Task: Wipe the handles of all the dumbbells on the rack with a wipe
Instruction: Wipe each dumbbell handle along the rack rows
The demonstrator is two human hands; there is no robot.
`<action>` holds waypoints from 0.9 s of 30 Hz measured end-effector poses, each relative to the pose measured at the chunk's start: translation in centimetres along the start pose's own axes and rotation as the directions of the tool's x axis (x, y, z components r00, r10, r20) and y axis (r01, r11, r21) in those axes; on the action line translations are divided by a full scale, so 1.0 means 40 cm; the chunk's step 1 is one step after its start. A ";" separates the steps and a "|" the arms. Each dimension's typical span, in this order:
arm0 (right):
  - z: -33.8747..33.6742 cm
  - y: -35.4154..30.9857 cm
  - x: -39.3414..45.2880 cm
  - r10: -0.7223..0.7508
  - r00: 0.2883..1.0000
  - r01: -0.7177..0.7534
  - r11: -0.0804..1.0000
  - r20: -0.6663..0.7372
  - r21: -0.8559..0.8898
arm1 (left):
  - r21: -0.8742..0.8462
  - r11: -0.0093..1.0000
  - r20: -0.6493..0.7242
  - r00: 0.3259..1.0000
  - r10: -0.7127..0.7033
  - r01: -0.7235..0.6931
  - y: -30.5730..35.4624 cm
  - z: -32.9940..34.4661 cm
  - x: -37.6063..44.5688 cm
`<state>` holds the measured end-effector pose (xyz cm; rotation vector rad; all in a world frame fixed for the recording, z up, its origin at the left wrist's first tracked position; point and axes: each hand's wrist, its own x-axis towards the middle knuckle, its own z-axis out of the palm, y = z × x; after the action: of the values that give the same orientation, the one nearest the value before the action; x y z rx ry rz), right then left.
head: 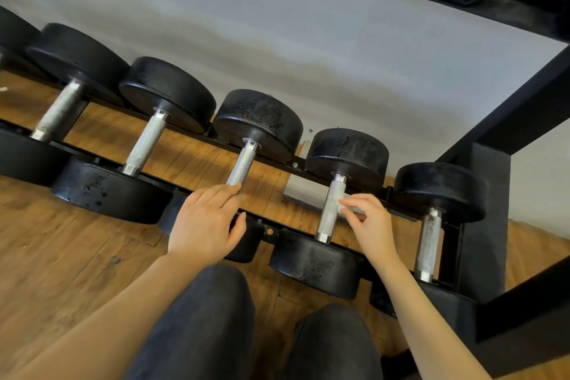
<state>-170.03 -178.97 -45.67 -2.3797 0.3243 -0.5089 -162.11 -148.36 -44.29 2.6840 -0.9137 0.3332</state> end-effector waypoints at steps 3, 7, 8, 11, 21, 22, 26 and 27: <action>0.001 0.000 0.013 0.105 0.993 -0.104 0.994 -0.056 0.033 | -0.010 1.000 -0.001 1.000 -0.004 0.004 0.002 -0.002 -0.001; 0.017 -0.014 -0.021 0.137 0.991 -0.135 0.985 -0.013 0.108 | -0.015 1.000 0.003 1.000 -0.009 0.009 0.004 -0.006 0.000; 0.015 -0.011 -0.028 0.141 0.990 -0.141 0.983 0.007 0.116 | -0.014 1.000 0.004 1.000 -0.011 0.011 0.006 -0.007 -0.001; -0.002 -0.005 -0.017 0.121 0.992 -0.124 0.987 0.033 0.105 | -0.010 1.000 0.003 1.000 -0.010 0.010 0.008 -0.009 -0.002; 0.012 -0.012 -0.032 0.161 0.987 -0.163 0.977 0.025 0.138 | 0.009 1.000 0.006 1.000 -0.010 0.010 0.008 -0.012 -0.001; 0.006 -0.006 -0.039 0.175 0.982 -0.183 0.972 0.066 0.147 | 0.015 1.000 0.002 1.000 -0.006 0.006 0.008 -0.014 -0.003; -0.006 0.003 -0.034 0.187 0.976 -0.203 0.967 0.114 0.156 | 0.011 0.999 -0.019 0.999 -0.033 0.033 0.000 -0.012 -0.038; -0.005 -0.001 -0.028 0.200 0.976 -0.212 0.962 0.083 0.175 | 0.022 0.999 -0.014 0.999 -0.035 0.035 -0.002 -0.009 -0.048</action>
<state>-171.12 -178.64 -45.81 -2.1498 0.4696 -0.3474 -163.60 -147.11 -44.55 2.7109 -0.8627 0.3548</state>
